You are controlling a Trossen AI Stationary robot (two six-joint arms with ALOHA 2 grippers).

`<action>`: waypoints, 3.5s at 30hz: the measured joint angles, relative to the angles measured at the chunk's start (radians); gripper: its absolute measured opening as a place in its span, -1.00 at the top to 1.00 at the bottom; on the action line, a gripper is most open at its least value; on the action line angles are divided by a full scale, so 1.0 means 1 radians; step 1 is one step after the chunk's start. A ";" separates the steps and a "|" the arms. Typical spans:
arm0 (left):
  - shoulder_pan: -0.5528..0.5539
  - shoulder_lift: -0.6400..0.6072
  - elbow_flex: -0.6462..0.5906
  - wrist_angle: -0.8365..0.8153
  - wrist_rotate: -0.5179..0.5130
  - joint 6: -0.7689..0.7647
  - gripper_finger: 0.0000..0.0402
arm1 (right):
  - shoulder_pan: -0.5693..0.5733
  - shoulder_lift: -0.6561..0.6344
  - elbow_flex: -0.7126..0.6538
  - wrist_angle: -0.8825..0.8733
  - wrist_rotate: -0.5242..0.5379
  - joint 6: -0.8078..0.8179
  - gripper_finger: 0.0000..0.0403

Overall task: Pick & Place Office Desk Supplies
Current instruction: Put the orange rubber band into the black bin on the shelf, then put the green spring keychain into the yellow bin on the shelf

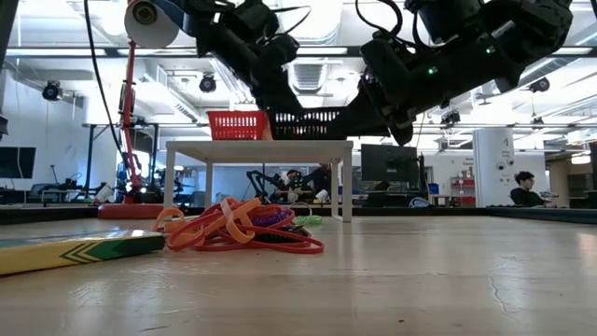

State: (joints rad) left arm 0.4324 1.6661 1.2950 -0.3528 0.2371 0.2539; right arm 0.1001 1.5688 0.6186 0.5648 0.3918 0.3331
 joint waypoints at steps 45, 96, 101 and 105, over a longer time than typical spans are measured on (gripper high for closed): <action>0.002 -0.080 0.015 -0.135 -0.008 -0.105 -0.87 | -0.135 0.000 0.106 -0.037 -0.023 -0.067 0.12; -0.178 -0.351 -0.074 -0.117 -0.207 0.027 -0.82 | -0.164 -0.108 0.462 -0.829 -0.213 -0.288 0.58; -0.222 -0.468 -0.263 -0.023 -0.295 -0.099 -0.82 | -0.086 -0.093 0.323 -0.683 -0.214 -0.257 0.58; -0.271 -0.557 -0.463 0.149 -0.343 -0.167 -0.81 | -0.053 -0.036 0.245 -0.547 -0.213 -0.245 0.59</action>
State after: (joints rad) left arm 0.1614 1.1094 0.8323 -0.2038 -0.1062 0.0871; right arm 0.0474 1.5326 0.8631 0.0178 0.1788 0.0876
